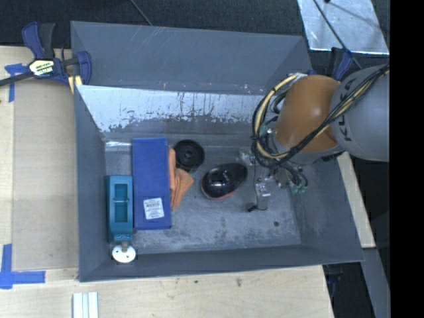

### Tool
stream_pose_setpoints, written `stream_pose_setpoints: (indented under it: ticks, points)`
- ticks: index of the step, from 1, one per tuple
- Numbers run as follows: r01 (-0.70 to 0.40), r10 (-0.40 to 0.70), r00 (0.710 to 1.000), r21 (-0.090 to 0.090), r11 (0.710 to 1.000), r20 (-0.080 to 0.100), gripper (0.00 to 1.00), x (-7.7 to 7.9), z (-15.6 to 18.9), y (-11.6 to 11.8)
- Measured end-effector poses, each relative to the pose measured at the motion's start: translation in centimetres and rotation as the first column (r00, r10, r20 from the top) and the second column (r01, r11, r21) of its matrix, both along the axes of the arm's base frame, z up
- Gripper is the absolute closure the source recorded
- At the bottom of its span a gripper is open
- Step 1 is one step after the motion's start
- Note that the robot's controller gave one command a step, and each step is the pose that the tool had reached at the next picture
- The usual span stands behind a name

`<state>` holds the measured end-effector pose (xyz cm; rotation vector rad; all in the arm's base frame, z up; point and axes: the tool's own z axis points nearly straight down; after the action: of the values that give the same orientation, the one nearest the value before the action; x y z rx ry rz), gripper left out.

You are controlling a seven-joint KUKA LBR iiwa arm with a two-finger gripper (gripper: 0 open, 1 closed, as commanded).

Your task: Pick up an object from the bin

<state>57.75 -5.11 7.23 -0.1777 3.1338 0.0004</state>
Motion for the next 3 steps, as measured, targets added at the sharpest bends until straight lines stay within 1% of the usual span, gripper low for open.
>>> stream_pose_setpoints:
  ticks: [1,2,3]
  points:
    - [0.021,-0.021,1.000,-0.001,1.000,0.002,0.00,1.8,-0.1,3.5]
    - [0.116,-0.116,0.993,0.000,0.993,-0.002,1.00,1.2,-0.3,7.2]
    - [0.116,-0.116,0.993,-0.001,0.993,-0.002,1.00,1.2,-0.3,7.2]
